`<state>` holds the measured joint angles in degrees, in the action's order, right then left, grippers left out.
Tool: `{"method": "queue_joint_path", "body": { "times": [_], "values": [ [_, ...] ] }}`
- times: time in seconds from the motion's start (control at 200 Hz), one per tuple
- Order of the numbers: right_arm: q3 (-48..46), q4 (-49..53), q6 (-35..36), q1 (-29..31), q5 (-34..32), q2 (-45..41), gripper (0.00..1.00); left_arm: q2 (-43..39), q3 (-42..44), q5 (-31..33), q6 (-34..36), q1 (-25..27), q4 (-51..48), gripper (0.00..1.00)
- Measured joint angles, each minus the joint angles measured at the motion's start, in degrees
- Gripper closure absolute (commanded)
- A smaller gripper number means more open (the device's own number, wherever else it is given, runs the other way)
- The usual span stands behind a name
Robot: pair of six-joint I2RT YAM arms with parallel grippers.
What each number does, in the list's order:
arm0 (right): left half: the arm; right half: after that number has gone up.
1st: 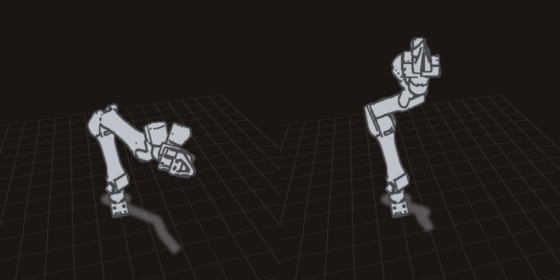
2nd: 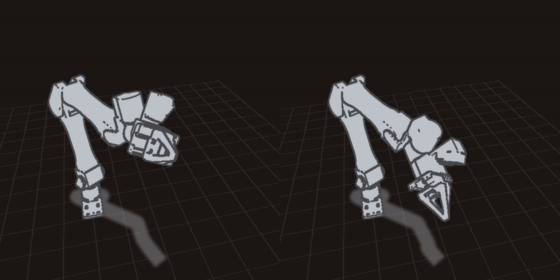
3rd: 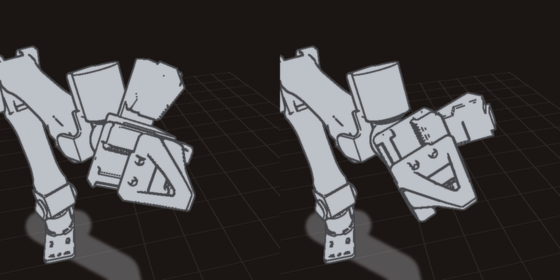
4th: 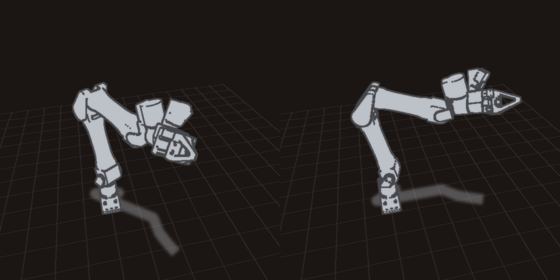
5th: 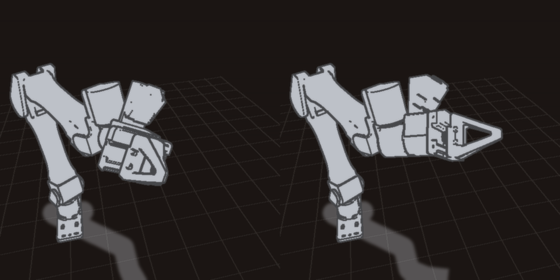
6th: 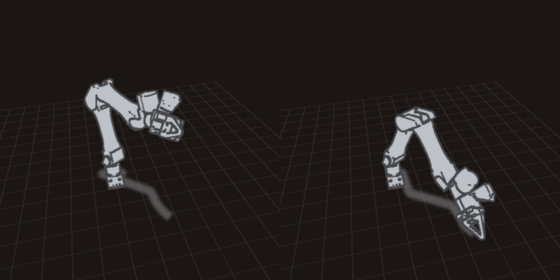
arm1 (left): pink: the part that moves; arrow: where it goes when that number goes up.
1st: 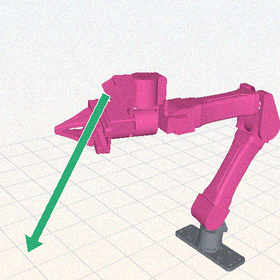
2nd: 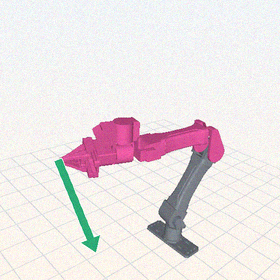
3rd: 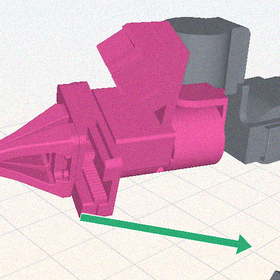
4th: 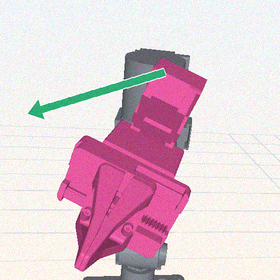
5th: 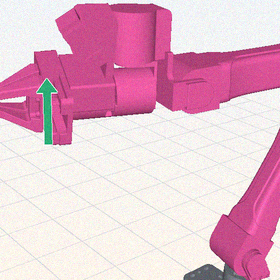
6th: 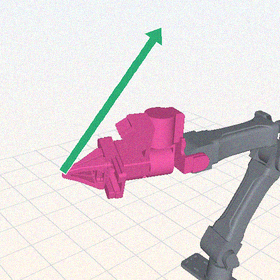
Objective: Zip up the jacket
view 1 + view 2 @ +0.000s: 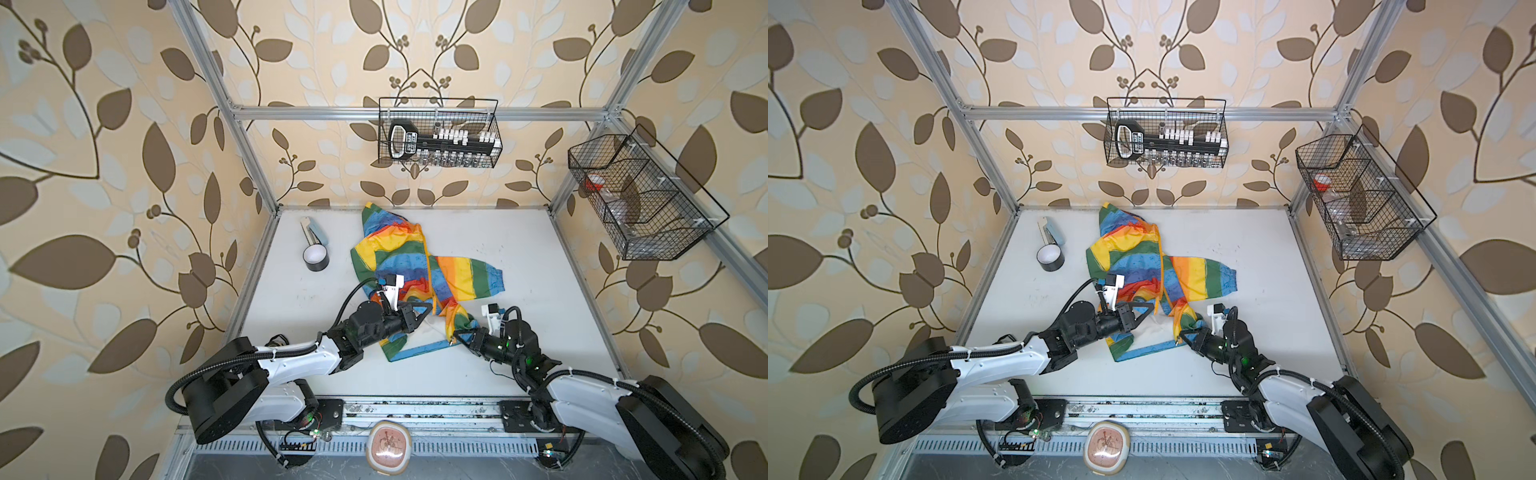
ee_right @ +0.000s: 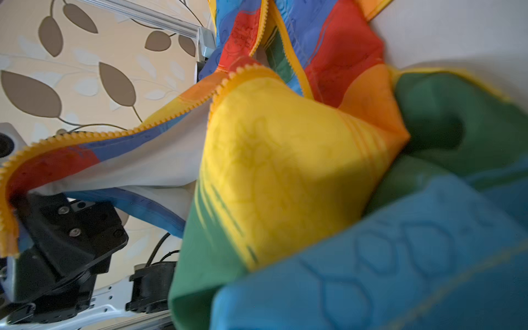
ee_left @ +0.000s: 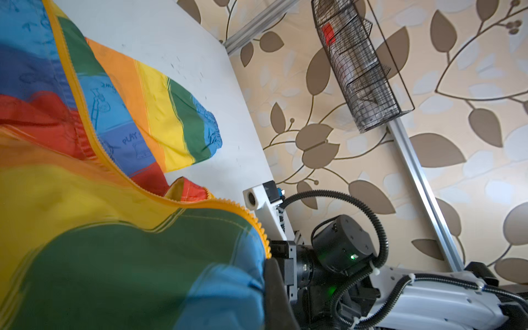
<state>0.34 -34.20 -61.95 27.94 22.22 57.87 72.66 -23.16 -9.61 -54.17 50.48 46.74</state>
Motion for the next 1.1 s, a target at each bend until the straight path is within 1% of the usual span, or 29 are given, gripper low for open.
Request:
{"method": "queue_joint_path", "body": {
  "times": [0.17, 0.24, 0.385, 0.78, 1.1],
  "values": [
    [0.0, 5.8, 2.1, 0.0, -1.6, -3.7, 0.98, 3.7, 0.0, 1.3, -0.3, 1.5, 2.5, 1.0],
    [0.0, 6.8, 2.4, 0.0, -1.9, -3.9, 0.95, 4.9, 0.0, 1.6, -0.4, 2.1, 3.3, 1.0],
    [0.0, 7.9, 3.1, 0.0, -2.1, -3.3, 0.93, 6.7, -0.2, 1.8, -1.1, 2.5, 5.1, 1.0],
    [0.2, 7.5, 5.2, 0.5, -1.6, 3.3, 0.79, 5.6, -0.2, 2.7, -1.5, 2.5, 5.7, 1.0],
    [1.7, 7.6, 5.9, 2.9, -1.6, 4.9, 0.78, 4.6, -0.2, 2.8, -1.5, 2.5, 5.5, 1.0]
  ]
}}
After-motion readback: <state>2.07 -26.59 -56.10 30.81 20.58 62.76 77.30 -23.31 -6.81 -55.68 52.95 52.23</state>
